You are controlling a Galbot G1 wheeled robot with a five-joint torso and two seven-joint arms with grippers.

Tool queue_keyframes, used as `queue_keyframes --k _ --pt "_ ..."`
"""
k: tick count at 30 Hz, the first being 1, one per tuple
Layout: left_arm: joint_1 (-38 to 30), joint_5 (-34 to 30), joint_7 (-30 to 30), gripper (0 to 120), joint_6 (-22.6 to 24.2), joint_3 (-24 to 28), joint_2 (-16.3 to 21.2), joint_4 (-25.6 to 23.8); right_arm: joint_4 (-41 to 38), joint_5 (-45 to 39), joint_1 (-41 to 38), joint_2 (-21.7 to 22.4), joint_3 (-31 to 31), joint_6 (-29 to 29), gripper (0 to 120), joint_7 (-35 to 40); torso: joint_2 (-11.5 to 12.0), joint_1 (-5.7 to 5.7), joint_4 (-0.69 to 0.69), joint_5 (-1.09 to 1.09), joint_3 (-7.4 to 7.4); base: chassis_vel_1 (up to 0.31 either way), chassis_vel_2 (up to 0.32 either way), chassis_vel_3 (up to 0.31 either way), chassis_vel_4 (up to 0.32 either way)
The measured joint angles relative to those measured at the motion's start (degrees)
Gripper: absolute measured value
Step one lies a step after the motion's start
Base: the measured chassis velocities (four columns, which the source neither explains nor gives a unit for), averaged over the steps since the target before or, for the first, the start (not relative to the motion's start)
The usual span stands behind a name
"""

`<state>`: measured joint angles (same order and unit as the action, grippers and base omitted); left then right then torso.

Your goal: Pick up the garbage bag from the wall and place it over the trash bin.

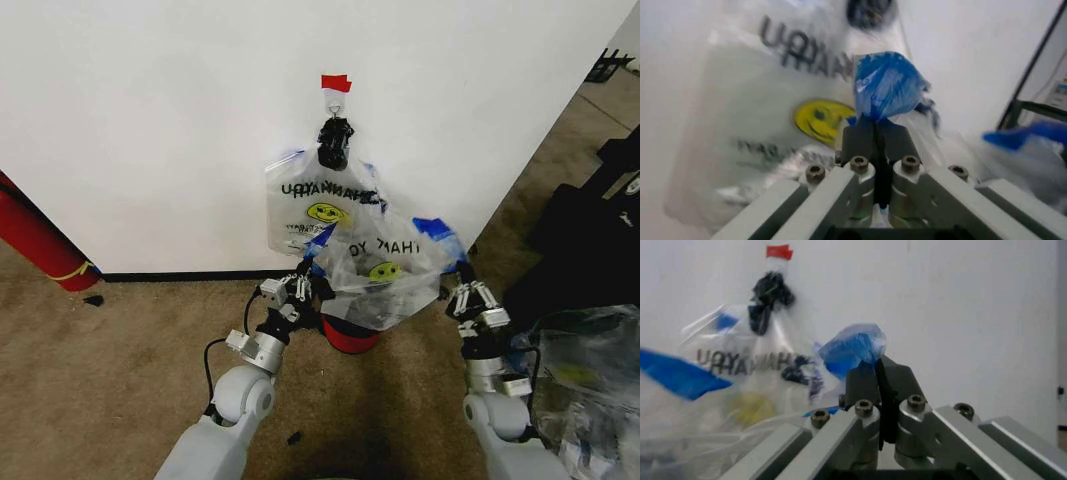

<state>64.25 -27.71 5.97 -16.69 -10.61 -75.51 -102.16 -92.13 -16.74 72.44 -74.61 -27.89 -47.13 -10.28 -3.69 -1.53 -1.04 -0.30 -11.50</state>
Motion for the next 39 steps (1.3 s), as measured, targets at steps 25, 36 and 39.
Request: queue_keyframes --k 25,36,39 --pt "2.8 2.1 0.5 0 -2.9 3.2 3.3 1.1 6.6 0.3 -3.5 6.7 6.0 -0.1 0 -1.4 0.0 0.01 0.01 0.00 0.00 0.000 0.000 0.000 0.000" --pt "6.1 6.8 0.5 0 -3.2 4.4 6.2 -0.1 0.7 -6.6 2.6 10.9 7.0 1.5 0 -6.6 0.0 0.01 0.01 0.00 0.00 0.000 0.000 0.000 0.000" --pt "6.9 7.4 0.5 0 -3.5 4.4 6.5 -0.3 -3.1 -9.8 3.7 11.3 6.8 3.1 0 -9.3 0.0 0.01 0.00 0.00 0.00 0.000 0.000 0.000 0.000"
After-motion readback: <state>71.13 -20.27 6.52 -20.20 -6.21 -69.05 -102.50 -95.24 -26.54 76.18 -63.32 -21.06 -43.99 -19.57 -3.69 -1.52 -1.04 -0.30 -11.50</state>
